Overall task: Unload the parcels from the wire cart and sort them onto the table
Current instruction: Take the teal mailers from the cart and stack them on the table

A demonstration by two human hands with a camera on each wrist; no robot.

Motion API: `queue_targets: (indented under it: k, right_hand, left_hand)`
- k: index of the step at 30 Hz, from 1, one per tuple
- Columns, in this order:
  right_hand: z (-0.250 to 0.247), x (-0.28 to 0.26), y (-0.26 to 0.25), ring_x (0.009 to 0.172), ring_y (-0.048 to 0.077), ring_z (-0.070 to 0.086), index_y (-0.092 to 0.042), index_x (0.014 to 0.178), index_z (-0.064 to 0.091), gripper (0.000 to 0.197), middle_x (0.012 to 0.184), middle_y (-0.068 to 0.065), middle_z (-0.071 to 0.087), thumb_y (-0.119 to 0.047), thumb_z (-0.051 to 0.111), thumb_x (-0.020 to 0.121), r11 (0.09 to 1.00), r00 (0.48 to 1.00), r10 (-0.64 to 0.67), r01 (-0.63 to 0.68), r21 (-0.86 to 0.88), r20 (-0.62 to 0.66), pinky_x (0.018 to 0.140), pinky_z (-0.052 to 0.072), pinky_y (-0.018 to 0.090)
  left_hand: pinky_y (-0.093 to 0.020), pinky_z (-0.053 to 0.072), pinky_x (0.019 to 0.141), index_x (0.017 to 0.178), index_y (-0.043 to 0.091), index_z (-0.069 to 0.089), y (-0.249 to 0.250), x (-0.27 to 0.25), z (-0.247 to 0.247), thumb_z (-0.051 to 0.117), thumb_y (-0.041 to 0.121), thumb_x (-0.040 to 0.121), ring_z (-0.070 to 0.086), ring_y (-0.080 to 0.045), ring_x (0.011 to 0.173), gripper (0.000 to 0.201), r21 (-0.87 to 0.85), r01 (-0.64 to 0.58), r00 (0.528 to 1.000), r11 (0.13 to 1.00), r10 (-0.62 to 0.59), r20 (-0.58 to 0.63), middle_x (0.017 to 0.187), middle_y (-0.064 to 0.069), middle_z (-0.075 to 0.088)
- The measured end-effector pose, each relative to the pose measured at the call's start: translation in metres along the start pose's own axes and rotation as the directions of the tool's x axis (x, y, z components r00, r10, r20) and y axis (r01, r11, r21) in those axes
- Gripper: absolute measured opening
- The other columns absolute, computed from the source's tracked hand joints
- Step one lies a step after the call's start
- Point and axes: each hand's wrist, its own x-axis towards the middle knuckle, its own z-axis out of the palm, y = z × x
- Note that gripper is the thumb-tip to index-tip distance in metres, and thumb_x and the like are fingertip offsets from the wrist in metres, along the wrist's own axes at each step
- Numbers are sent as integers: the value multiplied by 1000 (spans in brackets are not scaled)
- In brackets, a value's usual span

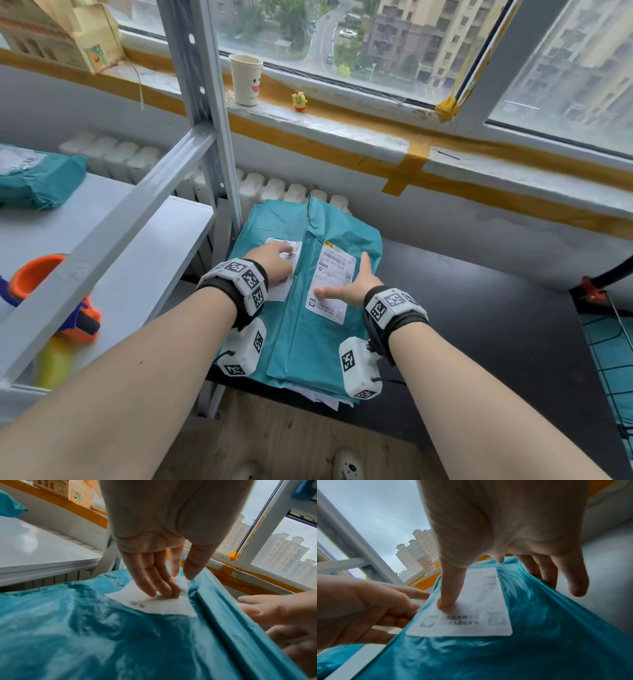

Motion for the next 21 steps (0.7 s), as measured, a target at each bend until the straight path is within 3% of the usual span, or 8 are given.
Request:
queue_targets:
  k: [4,6,9,12,15,17,20,21]
  right_hand:
    - [-9,-2,-2,134,33,39,-35,149,-8,133,150,12,33,-52,85,56,999,990,-9,16,50,-140,109,35,48]
    - [-18,-1,-6,134,29,40,-32,151,2,125,149,6,38,-42,87,59,988,979,-45,72,134,-199,109,36,44]
    - [-24,0,-16,138,24,36,-22,152,12,113,152,1,33,-28,86,66,968,979,-64,109,226,-196,114,31,41]
    - [-20,0,-23,139,24,34,-18,152,11,105,154,3,30,-20,81,73,953,978,-46,103,284,-202,114,29,41]
    - [-12,-1,-22,137,26,37,-16,152,9,102,152,5,33,-19,78,76,939,979,14,57,340,-201,113,31,41]
    - [-6,-4,-21,130,26,46,-16,149,21,102,145,5,43,-30,82,68,941,983,40,23,338,-177,109,37,43]
    - [2,9,-13,110,24,61,-20,127,49,114,124,0,62,-56,88,27,958,993,44,-12,287,-105,93,51,45]
    - [3,11,-12,106,23,64,-19,121,53,114,120,0,64,-59,88,20,962,996,43,-20,273,-79,90,53,45]
  left_hand:
    - [-27,46,84,139,28,42,-9,-2,2,67,17,80,60,-24,106,65,48,-23,1000,999,23,-5,117,-5,64]
    - [-26,43,83,138,28,43,-12,-3,1,68,16,80,59,-25,108,64,44,-42,999,998,43,-18,116,-5,65]
    - [-26,43,84,135,29,47,-14,-1,0,67,16,81,59,-24,109,59,44,-56,998,997,58,-37,118,-4,65]
    - [-29,45,91,128,27,55,-21,5,-2,63,20,85,59,-24,110,44,-16,-18,994,1000,16,-112,119,-3,64]
    - [-35,39,101,133,23,49,-34,10,-8,57,22,88,47,-29,122,46,15,88,966,996,-82,-244,132,-10,50]
    - [-41,34,105,140,19,38,-43,11,-11,55,34,89,38,-36,128,56,20,202,950,979,-191,-248,139,-17,37]
    - [-42,33,108,145,8,26,-54,17,-9,51,51,89,38,-38,131,75,-97,323,937,941,-333,-109,145,-22,34]
    - [-41,34,107,145,5,25,-56,20,-7,50,53,90,40,-37,131,77,-127,331,937,935,-342,-77,144,-22,37]
